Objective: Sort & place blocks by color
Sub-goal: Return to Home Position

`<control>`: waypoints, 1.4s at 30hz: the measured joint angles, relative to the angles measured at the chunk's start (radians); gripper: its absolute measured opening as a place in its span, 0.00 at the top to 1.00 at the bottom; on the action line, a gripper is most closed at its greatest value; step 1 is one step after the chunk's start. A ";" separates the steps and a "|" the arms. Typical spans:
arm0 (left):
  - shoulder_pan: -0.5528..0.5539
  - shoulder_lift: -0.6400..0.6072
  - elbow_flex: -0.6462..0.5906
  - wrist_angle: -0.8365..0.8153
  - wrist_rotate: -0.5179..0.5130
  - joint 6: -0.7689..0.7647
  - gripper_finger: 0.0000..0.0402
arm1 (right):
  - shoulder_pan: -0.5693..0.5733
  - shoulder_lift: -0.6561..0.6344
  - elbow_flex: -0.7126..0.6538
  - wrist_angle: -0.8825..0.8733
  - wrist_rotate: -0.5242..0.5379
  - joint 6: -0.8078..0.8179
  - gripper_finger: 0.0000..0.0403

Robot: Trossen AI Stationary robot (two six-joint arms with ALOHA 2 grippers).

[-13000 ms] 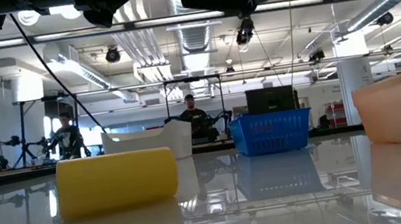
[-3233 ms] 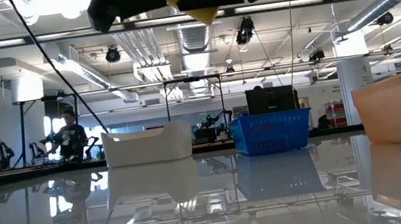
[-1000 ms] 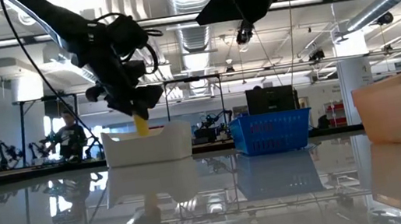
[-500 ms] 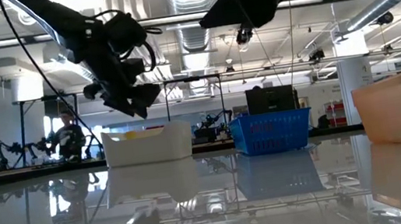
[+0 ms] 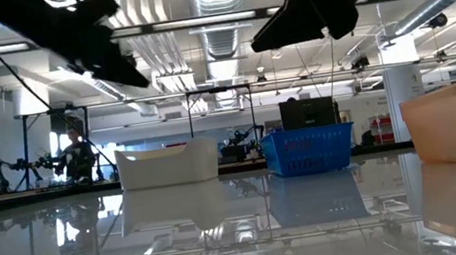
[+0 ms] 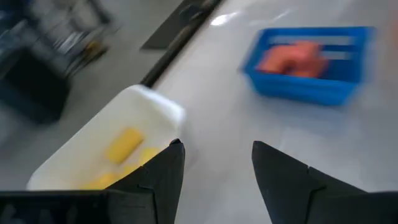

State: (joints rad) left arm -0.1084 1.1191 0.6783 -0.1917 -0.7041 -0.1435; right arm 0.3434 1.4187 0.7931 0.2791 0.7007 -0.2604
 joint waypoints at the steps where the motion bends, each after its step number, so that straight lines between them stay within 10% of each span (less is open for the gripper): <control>1: -0.036 -0.031 -0.032 0.026 0.003 0.016 0.57 | -0.013 -0.026 -0.022 0.011 -0.028 -0.001 0.42; 13: -0.147 -0.474 -0.407 0.275 0.078 0.055 0.72 | -0.175 -0.327 -0.333 0.278 -0.319 -0.063 0.50; 28: -0.147 -0.954 -0.657 0.287 0.084 0.131 0.99 | -0.275 -0.747 -0.583 0.280 -0.342 -0.025 0.56; 42: -0.147 -1.051 -0.670 0.268 0.127 0.179 0.98 | -0.337 -1.037 -0.704 0.220 -0.333 -0.066 0.65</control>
State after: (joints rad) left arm -0.2554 0.0683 0.0078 0.0764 -0.5771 0.0360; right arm 0.0067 0.3818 0.0896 0.4988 0.3673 -0.3265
